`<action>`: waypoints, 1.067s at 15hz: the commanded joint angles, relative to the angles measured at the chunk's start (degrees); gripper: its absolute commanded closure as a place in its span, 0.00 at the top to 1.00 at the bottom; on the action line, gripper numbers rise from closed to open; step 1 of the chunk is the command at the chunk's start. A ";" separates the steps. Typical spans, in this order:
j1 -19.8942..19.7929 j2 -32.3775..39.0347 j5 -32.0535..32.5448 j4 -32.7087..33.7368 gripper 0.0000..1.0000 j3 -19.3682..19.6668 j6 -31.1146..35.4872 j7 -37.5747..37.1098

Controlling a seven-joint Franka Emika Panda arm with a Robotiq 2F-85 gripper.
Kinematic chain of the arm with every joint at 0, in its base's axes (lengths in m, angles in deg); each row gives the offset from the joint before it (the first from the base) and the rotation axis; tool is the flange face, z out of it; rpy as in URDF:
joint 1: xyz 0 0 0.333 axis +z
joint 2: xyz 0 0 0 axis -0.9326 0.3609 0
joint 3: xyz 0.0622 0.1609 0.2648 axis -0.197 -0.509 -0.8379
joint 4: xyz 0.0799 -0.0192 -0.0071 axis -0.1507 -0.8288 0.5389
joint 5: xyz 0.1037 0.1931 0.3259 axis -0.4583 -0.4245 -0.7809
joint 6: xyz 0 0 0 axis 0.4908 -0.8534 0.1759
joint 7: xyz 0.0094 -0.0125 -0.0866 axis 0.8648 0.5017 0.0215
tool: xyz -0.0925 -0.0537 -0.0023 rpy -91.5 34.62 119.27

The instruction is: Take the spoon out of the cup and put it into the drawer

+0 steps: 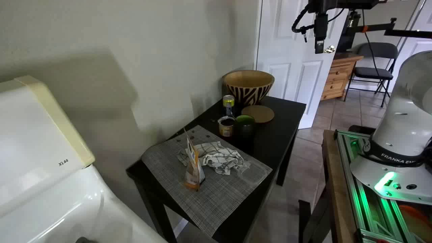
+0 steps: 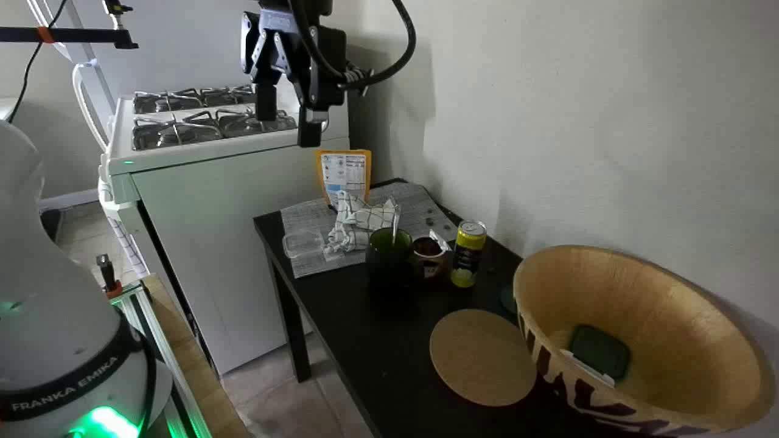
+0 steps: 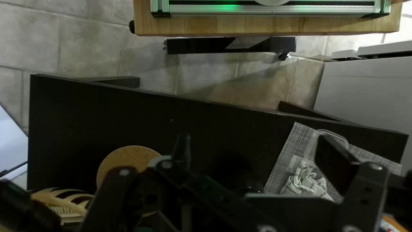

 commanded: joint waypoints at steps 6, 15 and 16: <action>1.56 -0.20 -0.04 -2.08 1.00 -4.29 5.15 -5.91; 0.75 9.74 11.99 -7.00 1.00 -25.84 33.80 -34.74; -0.20 11.60 15.59 -7.32 1.00 -27.24 37.88 -37.65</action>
